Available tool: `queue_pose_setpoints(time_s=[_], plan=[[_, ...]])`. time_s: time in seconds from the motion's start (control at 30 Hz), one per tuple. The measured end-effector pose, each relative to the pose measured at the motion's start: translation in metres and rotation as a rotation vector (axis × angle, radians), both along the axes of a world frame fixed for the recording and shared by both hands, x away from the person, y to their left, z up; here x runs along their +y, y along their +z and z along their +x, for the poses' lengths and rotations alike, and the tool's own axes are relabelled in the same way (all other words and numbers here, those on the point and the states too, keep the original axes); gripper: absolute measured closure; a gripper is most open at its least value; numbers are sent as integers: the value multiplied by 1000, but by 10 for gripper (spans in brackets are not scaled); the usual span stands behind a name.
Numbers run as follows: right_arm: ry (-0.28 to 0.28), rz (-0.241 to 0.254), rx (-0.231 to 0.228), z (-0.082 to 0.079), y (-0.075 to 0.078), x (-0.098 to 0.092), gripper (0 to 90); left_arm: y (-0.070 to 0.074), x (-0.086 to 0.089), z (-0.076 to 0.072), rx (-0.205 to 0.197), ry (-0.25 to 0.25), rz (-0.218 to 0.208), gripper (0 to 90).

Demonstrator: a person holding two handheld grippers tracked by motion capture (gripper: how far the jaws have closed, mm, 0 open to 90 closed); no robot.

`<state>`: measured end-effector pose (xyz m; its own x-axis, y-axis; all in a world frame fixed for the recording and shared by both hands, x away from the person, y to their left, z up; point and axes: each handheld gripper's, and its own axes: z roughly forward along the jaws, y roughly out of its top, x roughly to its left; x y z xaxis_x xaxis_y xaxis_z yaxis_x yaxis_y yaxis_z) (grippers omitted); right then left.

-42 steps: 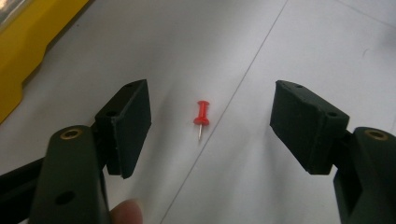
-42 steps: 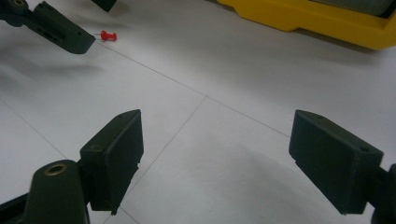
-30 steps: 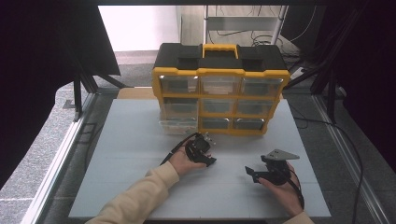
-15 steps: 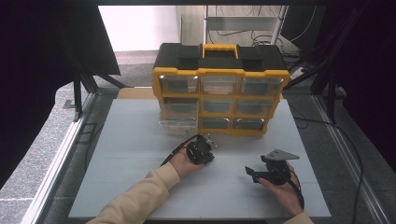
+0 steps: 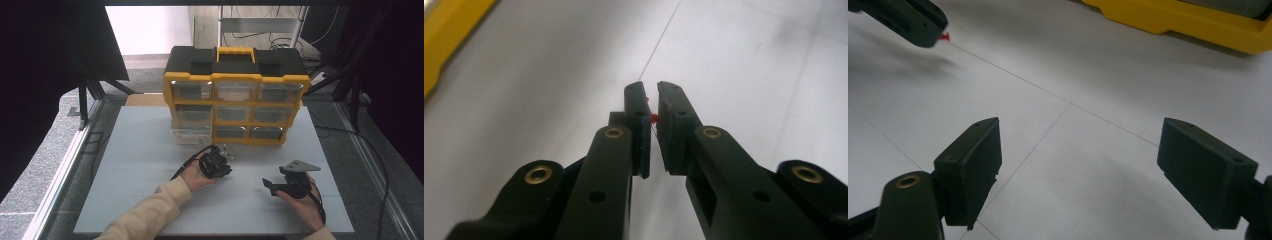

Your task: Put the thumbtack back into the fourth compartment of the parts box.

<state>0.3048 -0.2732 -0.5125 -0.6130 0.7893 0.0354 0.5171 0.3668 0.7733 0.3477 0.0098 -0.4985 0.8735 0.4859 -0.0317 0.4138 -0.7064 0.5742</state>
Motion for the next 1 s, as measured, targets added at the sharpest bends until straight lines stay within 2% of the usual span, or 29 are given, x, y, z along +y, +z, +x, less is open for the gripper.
queue_pose_setpoints(time_s=[0.03, 0.27, 0.37, 0.43, 0.53, 0.63, 0.83, 1.0], plan=[[1, -1, 0, 0, 0, 0, 181, 4, 2, -2, -5, 0, -18, 833], [-1, -1, 0, 0, 0, 0, 182, 20, 13, -12, -17, -6, -76, 833], [-3, -4, 1, 0, 0, 0, 181, 23, 17, -14, -19, -10, -94, 833], [-2, -1, 0, 0, 0, 0, 181, 26, 23, -18, -20, -6, -132, 833], [-3, -1, 0, 0, 0, 0, 182, 28, 28, -19, -17, 0, -152, 833], [-1, -3, 0, 0, 0, 0, 181, 34, 37, -21, -23, 9, -192, 833], [-4, 0, 0, 0, 0, 0, 181, 43, 47, -31, -39, 14, -236, 833], [-4, -2, -1, 0, 0, 0, 181, 49, 53, -37, -53, 12, -251, 833]])
